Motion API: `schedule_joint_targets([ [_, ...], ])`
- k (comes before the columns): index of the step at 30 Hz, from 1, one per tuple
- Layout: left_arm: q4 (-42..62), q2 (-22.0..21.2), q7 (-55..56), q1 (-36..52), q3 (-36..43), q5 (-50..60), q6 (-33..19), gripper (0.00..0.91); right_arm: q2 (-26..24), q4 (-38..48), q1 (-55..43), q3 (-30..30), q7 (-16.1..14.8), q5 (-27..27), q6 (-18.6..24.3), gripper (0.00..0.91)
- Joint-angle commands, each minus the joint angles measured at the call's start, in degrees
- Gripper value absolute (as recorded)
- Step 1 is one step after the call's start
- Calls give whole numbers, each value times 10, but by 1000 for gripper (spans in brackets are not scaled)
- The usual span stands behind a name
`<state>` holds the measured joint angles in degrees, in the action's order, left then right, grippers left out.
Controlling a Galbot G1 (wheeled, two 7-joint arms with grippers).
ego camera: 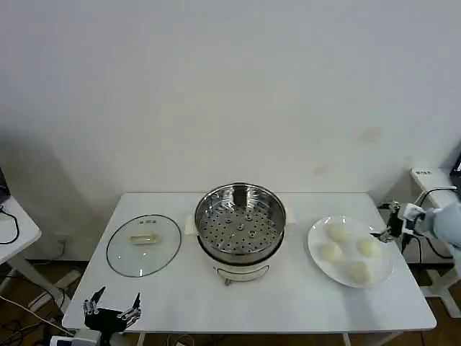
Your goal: Take steamed baozi put them in steamer then cover it.
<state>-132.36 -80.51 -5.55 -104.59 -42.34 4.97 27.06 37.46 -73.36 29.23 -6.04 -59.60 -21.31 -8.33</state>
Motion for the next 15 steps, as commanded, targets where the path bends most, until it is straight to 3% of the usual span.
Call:
schedule_joint_targets([
  [1, -5, -2, 0, -14, -1, -3, -1, 907, 68, 133, -144, 123, -84, -78, 122, 907],
  [7, -9, -3, 2, -23, -7, -3, -2, 907, 97, 162, -167, 132, -92, -120, 150, 907],
  [15, -7, -4, 0, -21, -10, -1, -1, 907, 135, 230, -185, 133, -79, -173, 166, 907],
])
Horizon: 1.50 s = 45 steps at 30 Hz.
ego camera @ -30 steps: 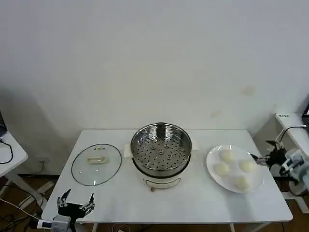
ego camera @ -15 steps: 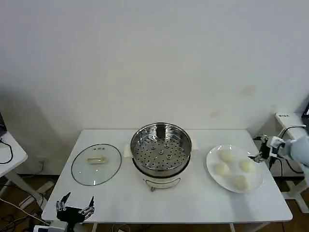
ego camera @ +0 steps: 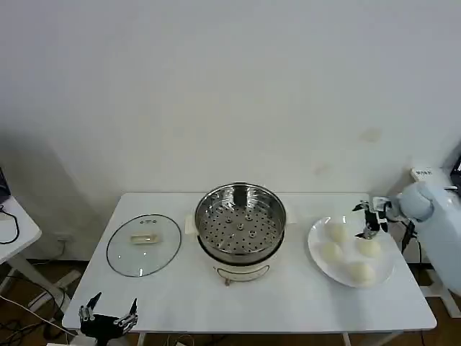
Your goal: Take steamed baozi put them in steamer then cover it.
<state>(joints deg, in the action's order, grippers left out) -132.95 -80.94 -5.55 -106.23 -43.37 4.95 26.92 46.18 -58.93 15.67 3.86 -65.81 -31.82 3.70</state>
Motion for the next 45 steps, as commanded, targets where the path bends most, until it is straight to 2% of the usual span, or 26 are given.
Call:
schedule_joint_targets([
  [1, 0, 0, 0, -4, -1, -1, 0, 907, 57, 101, -52, 29, -14, -78, 48, 907],
  [11, -2, -1, -1, 0, -6, -2, 0, 907, 82, 127, -50, 29, -18, -95, 51, 907],
  [20, 1, 1, 0, 1, -2, 0, 0, 907, 109, 171, -46, 18, 9, -98, 45, 907],
  [23, 2, 2, -1, 0, -4, 0, 0, 907, 117, 175, -48, 16, 10, -104, 45, 907],
  [45, 16, 0, -1, 10, 0, 2, 0, 907, 123, 200, -50, 15, 24, -122, 47, 907],
])
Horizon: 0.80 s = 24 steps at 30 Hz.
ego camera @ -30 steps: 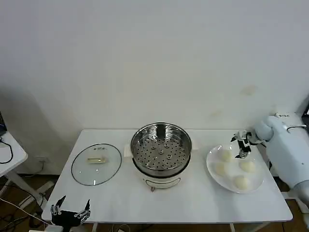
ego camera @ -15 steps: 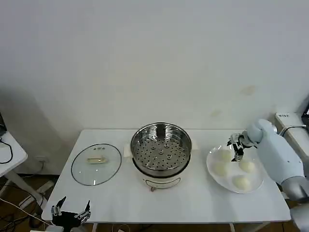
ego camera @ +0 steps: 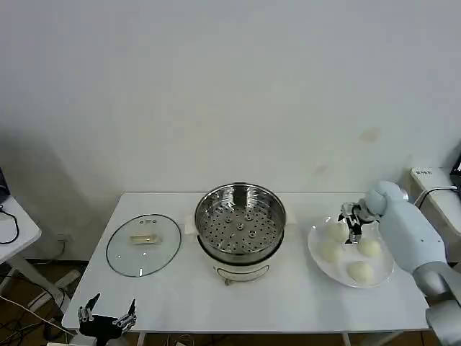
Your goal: Take steamed baozi put them in steamer then cover it.
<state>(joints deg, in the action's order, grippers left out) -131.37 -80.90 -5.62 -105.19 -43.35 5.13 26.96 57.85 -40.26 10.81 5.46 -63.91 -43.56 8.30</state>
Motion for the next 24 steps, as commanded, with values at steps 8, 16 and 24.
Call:
schedule_joint_targets([
  [8, 2, 1, 0, 1, -1, 0, 0, 907, 10, 23, -6, 0, 9, -6, 2, 907],
  [16, 5, 1, -1, 3, 0, 0, 0, 907, 8, 24, -4, -1, 11, -5, 0, 665],
  [24, 9, 0, 0, 3, 3, 2, 0, 907, -1, 16, -6, 2, 15, 6, -3, 544],
])
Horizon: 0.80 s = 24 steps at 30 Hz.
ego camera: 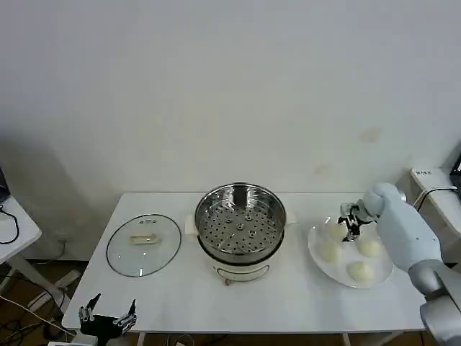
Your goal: Take steamed baozi put them in steamer then cover it.
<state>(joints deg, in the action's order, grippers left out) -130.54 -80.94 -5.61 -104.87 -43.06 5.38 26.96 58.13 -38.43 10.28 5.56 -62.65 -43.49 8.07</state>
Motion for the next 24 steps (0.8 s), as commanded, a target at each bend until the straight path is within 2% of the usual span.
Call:
schedule_joint_targets([
  [1, 0, 0, 0, -1, 0, 0, 0, 907, -7, -7, -1, 2, 2, 10, -1, 544],
  [5, 0, 0, 1, -1, 3, 1, 0, 907, -29, -40, -10, 13, -5, 39, -8, 544],
  [14, -5, -3, 2, 10, 8, -3, 0, 907, -83, -147, -84, 57, -31, 157, -37, 544],
  [21, -13, -1, 4, 12, 6, -6, 0, 907, -60, -163, -172, 69, -62, 259, -40, 544],
  [24, -13, -5, 7, 17, 6, -6, 0, 907, -34, -138, -211, 73, -85, 281, 10, 544],
])
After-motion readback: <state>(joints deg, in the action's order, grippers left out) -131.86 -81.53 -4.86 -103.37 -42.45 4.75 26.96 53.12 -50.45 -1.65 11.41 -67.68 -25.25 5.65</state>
